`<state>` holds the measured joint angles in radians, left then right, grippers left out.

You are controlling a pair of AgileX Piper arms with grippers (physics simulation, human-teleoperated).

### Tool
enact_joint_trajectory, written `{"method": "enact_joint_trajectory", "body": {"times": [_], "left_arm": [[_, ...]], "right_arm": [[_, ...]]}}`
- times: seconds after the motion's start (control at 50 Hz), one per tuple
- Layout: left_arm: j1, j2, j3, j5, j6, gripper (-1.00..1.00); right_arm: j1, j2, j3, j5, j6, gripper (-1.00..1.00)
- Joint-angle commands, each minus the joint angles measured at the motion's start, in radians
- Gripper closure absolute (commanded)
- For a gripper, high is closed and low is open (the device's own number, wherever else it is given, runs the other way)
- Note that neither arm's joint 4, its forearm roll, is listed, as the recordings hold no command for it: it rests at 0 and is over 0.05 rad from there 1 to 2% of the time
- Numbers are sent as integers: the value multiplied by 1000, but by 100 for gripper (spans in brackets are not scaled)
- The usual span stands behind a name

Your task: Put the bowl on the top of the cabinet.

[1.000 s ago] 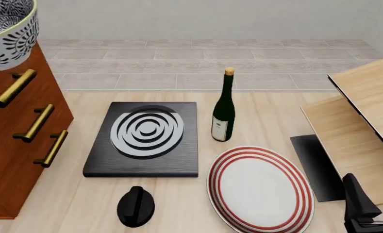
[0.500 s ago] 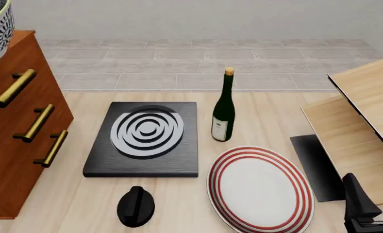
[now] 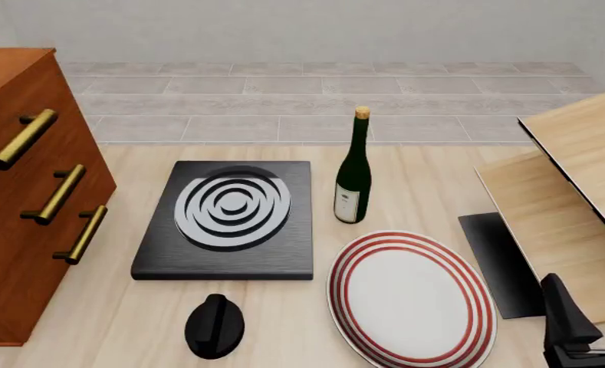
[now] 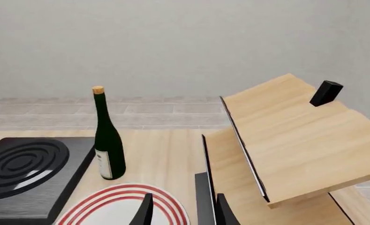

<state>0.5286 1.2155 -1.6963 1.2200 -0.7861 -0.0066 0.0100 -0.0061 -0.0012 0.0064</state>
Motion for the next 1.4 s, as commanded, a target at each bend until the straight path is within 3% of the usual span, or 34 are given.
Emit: {"method": "enact_joint_trajectory", "body": {"times": [0.02, 0.7, 1.4], "left_arm": [[61, 11, -11, 0, 10, 100], [202, 43, -10, 0, 16, 100], [229, 55, 37, -17, 17, 100]], "right_arm": [[1, 4, -6, 5, 0, -100], [3, 2, -4, 4, -3, -100], [5, 2, -2, 0, -7, -100]]}}
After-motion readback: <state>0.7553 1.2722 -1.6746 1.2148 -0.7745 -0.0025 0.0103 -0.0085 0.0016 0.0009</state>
